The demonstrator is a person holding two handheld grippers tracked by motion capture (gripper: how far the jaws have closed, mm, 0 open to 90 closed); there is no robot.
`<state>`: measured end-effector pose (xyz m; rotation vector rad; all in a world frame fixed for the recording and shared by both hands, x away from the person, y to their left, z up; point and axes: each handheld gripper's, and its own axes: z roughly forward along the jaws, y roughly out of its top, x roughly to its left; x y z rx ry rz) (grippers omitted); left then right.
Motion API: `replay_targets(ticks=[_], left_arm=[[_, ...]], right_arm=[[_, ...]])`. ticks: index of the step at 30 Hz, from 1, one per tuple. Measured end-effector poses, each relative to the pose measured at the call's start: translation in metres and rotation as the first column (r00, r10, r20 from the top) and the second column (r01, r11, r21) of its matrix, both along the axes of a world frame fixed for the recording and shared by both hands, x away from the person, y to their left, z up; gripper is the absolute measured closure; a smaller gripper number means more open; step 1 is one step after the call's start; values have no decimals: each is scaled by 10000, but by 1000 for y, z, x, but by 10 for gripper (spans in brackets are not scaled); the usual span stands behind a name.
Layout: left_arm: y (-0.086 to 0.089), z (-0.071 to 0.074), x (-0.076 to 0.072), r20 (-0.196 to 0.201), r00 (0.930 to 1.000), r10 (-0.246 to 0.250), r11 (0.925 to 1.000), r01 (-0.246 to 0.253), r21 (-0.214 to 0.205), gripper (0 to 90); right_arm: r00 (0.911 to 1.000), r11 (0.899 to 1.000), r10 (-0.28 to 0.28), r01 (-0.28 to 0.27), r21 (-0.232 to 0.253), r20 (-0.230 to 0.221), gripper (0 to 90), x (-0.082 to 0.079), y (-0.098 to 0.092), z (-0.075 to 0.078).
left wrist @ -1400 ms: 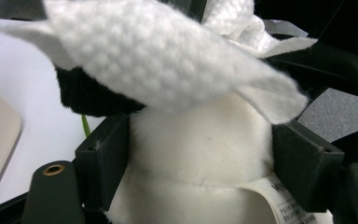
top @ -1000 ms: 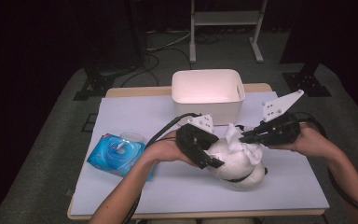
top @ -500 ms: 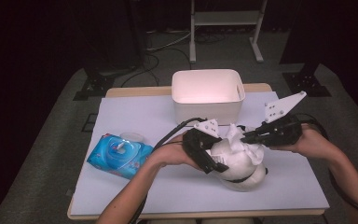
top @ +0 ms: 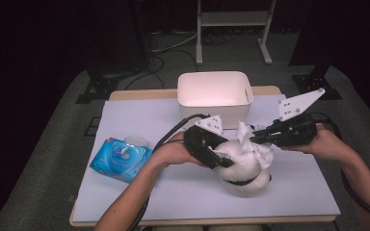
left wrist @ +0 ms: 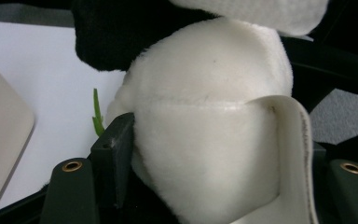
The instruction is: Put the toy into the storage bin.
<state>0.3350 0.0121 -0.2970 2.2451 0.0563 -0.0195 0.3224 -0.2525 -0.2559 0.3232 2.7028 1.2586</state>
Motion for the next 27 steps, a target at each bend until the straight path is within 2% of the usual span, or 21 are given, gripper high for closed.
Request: replay_targets(ticks=[4, 8, 10, 13, 15, 21, 27], left_arm=[[7, 6, -2, 47, 9999, 153, 9996, -154, 252, 325], [12, 11, -4, 187, 9997, 139, 9984, -149, 542, 324], [10, 11, -4, 190, 9996, 216, 9982, -226, 552, 324], [1, 10, -6, 233, 9997, 20, 9985, -33, 538, 312], [-1, 9, -6, 271, 9996, 88, 9980, -105, 618, 293], [0, 7, -8, 271, 9995, 186, 9994, -193, 274, 204], [1, 10, -12, 443, 9990, 73, 10000, -75, 42, 199]], right_arm=[[9999, 9999, 142, -142, 11, 5, 821, 0, 5, 1], [9995, 9993, 316, -314, -194, 79, 821, 0, 14, 2], [9988, 9986, 474, -471, -234, 124, 822, 0, 21, 3], [9967, 9961, 806, -801, -381, 128, 822, -1, 35, 6], [9958, 9929, 896, -880, -799, 166, 823, 0, 41, 3], [9979, 9936, 654, -655, -925, -38, 831, 2, 32, -5], [9981, 9953, 587, -599, -758, -180, 831, -3, 19, -9]])
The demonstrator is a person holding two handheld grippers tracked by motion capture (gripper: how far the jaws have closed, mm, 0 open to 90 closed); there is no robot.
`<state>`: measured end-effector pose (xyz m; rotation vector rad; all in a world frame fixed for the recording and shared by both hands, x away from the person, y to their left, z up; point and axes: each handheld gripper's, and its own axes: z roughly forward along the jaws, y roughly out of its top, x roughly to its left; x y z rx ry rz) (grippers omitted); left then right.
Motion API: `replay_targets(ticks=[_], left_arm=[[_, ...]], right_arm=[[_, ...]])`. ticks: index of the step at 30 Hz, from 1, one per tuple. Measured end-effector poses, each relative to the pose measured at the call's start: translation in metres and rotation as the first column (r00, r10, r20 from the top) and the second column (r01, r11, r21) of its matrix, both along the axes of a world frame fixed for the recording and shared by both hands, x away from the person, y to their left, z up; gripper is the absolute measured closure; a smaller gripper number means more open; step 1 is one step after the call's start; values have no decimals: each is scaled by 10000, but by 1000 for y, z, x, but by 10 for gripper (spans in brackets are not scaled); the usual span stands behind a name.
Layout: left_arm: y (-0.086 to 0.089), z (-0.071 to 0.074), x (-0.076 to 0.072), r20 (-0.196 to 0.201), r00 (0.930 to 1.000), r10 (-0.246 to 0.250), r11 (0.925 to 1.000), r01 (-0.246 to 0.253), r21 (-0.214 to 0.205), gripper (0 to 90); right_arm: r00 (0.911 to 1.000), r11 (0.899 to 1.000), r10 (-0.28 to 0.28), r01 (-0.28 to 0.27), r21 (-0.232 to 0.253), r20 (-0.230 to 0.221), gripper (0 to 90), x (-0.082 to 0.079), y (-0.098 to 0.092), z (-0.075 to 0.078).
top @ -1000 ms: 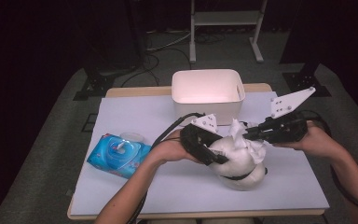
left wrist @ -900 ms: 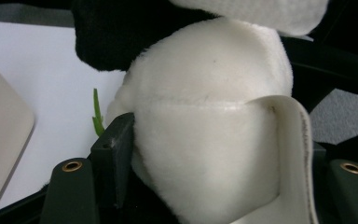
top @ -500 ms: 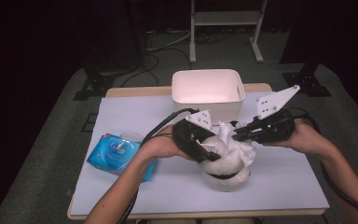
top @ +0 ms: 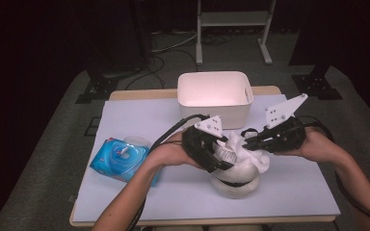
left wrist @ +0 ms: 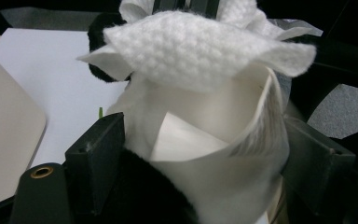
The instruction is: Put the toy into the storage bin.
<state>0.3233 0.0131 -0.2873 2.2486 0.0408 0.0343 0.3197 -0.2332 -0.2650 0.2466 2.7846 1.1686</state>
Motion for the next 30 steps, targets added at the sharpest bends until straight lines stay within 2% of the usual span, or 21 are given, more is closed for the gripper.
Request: replay_targets(ticks=[5, 8, 11, 14, 23, 25, 27, 30], left_arm=[[8, 4, 0, 150, 9997, 202, 9997, -200, -164, 200], [13, 3, 2, 146, 9992, 364, 9993, -363, -94, 200], [18, -5, 4, -12, 9984, 570, 9983, -570, 126, 195], [23, -16, 7, -241, 9973, 699, 9975, -696, 100, 195], [23, -38, 12, -692, 9946, 777, 9970, -775, 59, 187], [20, -44, 13, -879, 9937, 696, 9975, -702, -38, 182], [16, -49, 13, -1112, 9912, 712, 9963, -760, -397, 175], [13, -52, 16, -1195, 9907, 648, 9955, -725, -610, 169]], right_arm=[[9995, 9994, -294, 295, -155, 75, 831, 0, -11, -2], [9988, 9987, -479, 480, -168, 56, 830, 1, -15, -3], [9981, 9979, -608, 610, -196, 103, 830, 2, -19, -4], [9975, 9974, -702, 703, -138, 47, 830, 1, -23, -5], [9976, 9976, -693, 693, -64, 54, 830, 0, -23, -6], [9977, 9977, -681, 681, -7, 53, 830, 0, -23, -7], [9977, 9977, -672, 672, 36, 5, 829, 0, -23, -7], [9975, 9975, -709, 709, 53, 32, 829, -1, -23, -7]])
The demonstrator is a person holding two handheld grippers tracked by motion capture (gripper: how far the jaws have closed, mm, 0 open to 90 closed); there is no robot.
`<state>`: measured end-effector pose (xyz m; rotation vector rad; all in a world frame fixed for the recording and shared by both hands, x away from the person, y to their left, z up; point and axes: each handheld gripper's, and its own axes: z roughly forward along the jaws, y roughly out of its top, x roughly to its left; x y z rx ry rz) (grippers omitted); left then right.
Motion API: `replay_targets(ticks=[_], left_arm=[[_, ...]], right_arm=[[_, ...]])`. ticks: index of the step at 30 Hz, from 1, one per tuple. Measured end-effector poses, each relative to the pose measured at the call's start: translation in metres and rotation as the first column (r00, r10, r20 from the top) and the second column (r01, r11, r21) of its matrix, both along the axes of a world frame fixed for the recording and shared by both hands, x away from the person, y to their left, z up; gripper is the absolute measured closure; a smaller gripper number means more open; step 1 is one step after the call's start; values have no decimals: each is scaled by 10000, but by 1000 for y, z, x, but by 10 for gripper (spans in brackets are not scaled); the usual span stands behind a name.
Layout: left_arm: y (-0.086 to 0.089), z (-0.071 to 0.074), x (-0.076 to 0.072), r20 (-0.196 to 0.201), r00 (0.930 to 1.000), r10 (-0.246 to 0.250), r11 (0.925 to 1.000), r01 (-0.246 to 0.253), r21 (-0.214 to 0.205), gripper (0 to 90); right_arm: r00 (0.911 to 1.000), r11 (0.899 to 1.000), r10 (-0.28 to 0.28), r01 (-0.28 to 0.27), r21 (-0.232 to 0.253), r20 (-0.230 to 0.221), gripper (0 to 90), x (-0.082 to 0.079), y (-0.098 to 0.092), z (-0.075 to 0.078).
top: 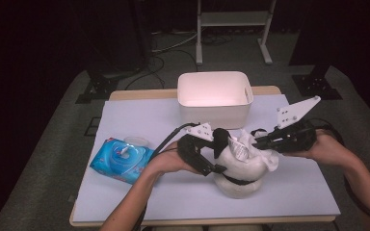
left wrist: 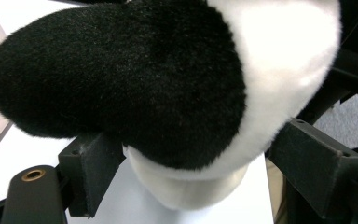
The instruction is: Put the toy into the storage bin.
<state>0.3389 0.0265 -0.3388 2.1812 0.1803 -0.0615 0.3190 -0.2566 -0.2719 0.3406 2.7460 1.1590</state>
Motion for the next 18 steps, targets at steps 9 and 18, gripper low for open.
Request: replay_targets(ticks=[9, 18], left_arm=[[7, 8, 4, -107, 9996, 250, 9995, -252, -169, 250], [23, 19, 1, 177, 9991, 378, 9991, -381, 188, 249]], right_arm=[[10000, 9972, 79, -80, 740, 18, 830, 3, 2, 3], [9993, 9940, 363, -353, 1039, -73, 831, 6, 17, 3]])
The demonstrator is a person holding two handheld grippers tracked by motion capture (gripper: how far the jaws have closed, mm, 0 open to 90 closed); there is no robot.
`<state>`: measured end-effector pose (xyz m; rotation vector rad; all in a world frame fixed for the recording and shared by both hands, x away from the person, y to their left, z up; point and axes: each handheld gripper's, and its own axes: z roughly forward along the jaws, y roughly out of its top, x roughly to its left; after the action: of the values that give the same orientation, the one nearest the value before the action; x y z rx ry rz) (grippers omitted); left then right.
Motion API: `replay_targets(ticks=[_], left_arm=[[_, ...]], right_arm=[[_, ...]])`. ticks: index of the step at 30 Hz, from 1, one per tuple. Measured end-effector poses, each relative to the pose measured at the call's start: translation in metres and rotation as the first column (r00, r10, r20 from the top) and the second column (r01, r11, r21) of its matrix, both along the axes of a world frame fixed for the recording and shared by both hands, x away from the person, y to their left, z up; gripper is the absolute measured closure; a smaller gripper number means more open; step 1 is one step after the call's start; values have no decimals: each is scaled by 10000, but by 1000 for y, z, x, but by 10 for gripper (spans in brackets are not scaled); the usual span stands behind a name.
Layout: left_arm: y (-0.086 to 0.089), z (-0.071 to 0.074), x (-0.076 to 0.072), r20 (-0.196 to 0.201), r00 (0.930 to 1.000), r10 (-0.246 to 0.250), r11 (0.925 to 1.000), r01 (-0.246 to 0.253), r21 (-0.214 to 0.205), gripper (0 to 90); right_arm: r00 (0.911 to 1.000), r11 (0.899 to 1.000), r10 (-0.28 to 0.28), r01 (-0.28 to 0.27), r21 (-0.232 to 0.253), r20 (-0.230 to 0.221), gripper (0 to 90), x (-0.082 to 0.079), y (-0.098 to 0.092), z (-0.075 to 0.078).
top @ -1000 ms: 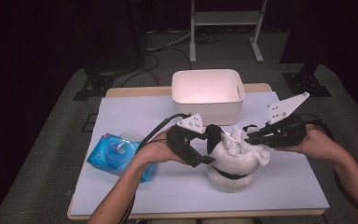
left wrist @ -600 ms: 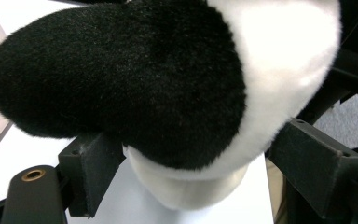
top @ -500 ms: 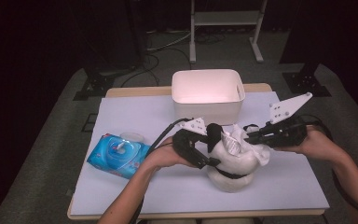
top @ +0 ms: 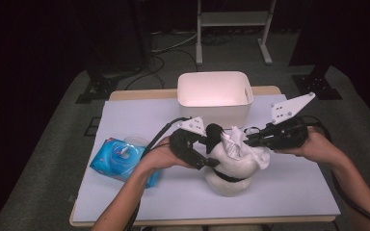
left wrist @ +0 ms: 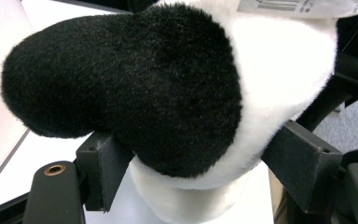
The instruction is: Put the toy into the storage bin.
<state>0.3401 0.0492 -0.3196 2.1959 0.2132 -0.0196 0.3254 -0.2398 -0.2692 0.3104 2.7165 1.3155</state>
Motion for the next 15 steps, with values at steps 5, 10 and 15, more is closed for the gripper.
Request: replay_targets(ticks=[5, 10, 15], left_arm=[[3, -4, -2, -177, 9998, 104, 9999, -106, -101, 218], [-5, -13, -3, -396, 9992, -24, 9995, 12, -305, 122], [-14, -17, -2, -511, 9987, -70, 9990, 48, -435, 108]], right_arm=[[9999, 9998, 147, -147, -94, 6, 830, 0, 6, -2], [10000, 9997, 50, -50, -242, -21, 830, -1, 5, -3], [10000, 9993, -15, 16, -379, 24, 830, -3, 3, -4]])
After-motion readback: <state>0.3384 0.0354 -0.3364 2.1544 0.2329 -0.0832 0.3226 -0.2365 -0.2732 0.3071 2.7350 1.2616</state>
